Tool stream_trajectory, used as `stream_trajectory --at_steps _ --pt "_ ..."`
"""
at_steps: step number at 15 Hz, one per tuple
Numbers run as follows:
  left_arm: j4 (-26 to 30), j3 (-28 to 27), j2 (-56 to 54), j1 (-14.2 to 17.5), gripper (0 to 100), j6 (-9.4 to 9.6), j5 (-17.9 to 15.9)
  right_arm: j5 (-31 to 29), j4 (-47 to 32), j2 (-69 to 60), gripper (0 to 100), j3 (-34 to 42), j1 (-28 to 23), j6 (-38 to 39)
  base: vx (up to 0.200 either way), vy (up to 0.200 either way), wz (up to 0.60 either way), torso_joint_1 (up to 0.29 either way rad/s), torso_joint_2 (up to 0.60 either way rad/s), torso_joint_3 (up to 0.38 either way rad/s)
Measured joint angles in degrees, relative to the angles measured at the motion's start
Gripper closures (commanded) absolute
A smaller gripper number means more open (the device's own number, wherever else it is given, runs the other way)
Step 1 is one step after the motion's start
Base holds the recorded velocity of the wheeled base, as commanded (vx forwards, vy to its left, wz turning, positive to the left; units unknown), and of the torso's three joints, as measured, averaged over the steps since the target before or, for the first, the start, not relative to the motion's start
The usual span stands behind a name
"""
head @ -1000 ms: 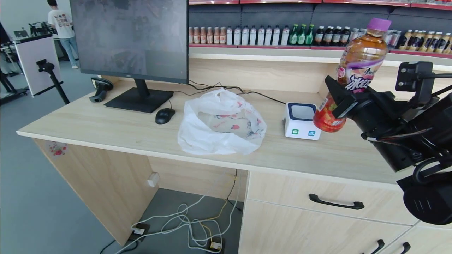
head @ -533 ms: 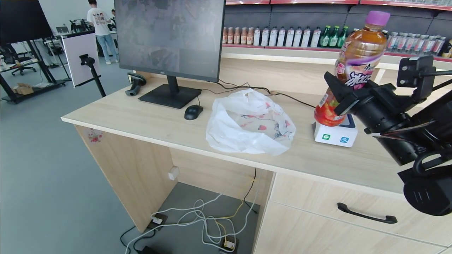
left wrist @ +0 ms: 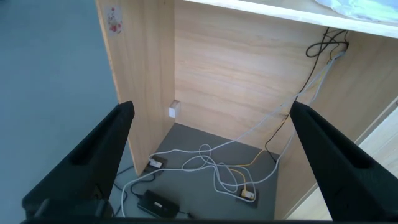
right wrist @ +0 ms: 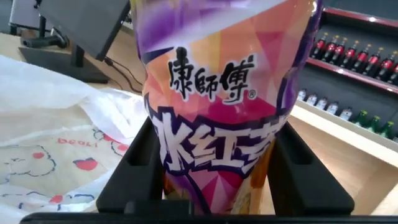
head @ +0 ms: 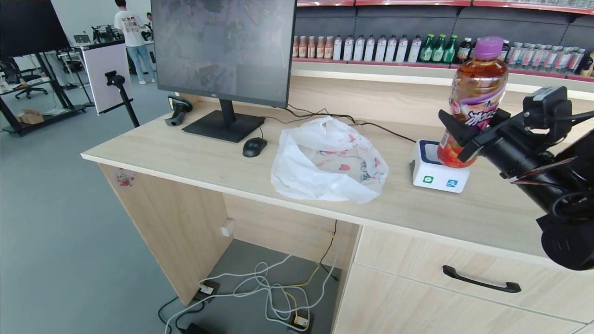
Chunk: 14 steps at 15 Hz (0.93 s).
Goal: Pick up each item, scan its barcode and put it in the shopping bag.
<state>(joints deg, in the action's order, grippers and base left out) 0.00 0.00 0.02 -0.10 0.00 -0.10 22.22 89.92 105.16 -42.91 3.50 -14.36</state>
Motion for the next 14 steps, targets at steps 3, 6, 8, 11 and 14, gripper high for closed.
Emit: stream_trajectory --at_steps 3,6,8,11,14 --pt "0.0 0.0 0.0 -0.01 0 0.0 0.02 5.01 0.05 1.87 100 -2.73 -2.57 -5.16 0.0 0.0 0.0 0.0 0.0 0.0" --pt "0.0 0.0 0.0 0.0 0 0.0 0.0 7.0 0.0 3.77 100 -7.45 -3.25 -7.67 0.0 0.0 0.0 0.0 0.0 0.0" --pt "0.0 0.0 0.0 0.0 0 0.05 0.0 11.5 0.18 5.07 100 -11.17 -4.07 -12.15 0.0 0.0 0.0 0.0 0.0 0.0" --pt "-0.05 0.0 0.0 0.0 0 0.21 0.0 20.22 0.05 6.72 100 -13.26 -5.73 -18.7 0.0 0.0 0.0 0.0 0.0 0.0" --pt "-0.11 0.0 0.0 0.05 0 0.27 -0.01 23.59 0.07 8.29 100 -14.73 -7.27 -21.82 0.0 0.0 0.0 0.0 0.0 0.0"
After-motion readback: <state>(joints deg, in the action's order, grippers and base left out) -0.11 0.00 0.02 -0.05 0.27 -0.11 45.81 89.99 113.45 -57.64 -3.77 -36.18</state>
